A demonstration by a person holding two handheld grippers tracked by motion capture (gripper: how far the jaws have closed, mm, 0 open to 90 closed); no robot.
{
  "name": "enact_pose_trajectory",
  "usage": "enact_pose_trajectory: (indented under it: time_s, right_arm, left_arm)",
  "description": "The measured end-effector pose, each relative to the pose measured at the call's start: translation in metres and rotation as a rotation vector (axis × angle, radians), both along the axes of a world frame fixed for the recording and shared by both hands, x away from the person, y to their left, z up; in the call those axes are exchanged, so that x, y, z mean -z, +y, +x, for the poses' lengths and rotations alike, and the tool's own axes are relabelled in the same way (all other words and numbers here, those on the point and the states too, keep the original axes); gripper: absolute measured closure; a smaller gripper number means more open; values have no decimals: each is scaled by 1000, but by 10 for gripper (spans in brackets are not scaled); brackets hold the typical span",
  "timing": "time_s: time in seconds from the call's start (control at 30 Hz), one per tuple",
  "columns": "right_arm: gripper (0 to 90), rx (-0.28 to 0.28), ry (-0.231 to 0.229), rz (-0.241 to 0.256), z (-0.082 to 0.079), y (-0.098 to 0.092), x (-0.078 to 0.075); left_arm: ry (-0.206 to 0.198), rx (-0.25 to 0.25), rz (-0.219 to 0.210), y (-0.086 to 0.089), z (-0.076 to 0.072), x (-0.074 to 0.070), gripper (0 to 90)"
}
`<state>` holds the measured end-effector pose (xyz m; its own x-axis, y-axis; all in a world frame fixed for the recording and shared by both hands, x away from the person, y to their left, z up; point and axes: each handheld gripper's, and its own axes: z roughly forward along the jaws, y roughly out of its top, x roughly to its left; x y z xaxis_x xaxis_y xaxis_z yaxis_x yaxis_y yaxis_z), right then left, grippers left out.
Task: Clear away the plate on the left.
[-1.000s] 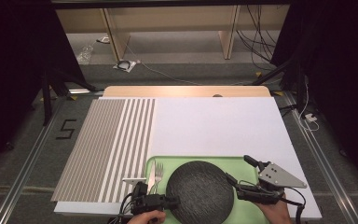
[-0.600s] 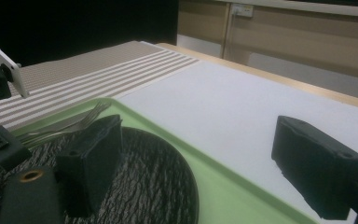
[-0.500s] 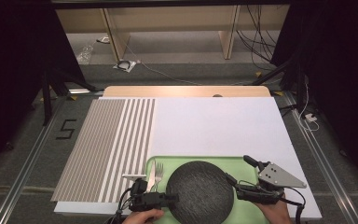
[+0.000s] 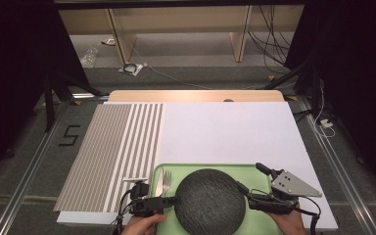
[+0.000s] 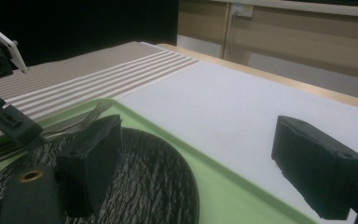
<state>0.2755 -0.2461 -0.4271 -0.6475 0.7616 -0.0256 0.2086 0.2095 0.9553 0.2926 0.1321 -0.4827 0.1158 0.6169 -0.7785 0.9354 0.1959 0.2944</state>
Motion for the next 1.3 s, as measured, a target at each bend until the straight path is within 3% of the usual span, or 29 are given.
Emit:
enact_pose_trajectory:
  time_s: [0.2, 0.43, 0.53, 0.7, 0.9, 1.13, 1.2, 1.3]
  right_arm:
    - [173, 1, 2, 2, 0, 0, 0]
    - [172, 0, 2, 2, 0, 0, 0]
    - [173, -1, 0, 2, 0, 0, 0]
    - [173, -3, -6, -1, 0, 0, 0]
    - [173, -4, -7, 1, 0, 0, 0]
    - [172, -4, -5, 3, 0, 0, 0]
    - [173, -5, -6, 3, 0, -1, 0]
    - [172, -1, 6, -3, -1, -2, -1]
  left_arm:
    - [-63, 18, 18, 6, 3, -10, 413]
    - [-106, 9, 24, 15, 9, -20, 401]
    - [-151, 8, 38, 20, 11, -26, 401]
    - [-181, 28, 39, 23, 13, -31, 389]
    - [-245, 46, 73, 23, 14, -36, 376]
    - [-404, 59, 139, 23, 11, -48, 363]
    - [-478, 67, 172, 23, 8, -54, 351]
    - [-539, 84, 175, 22, 6, -60, 337]
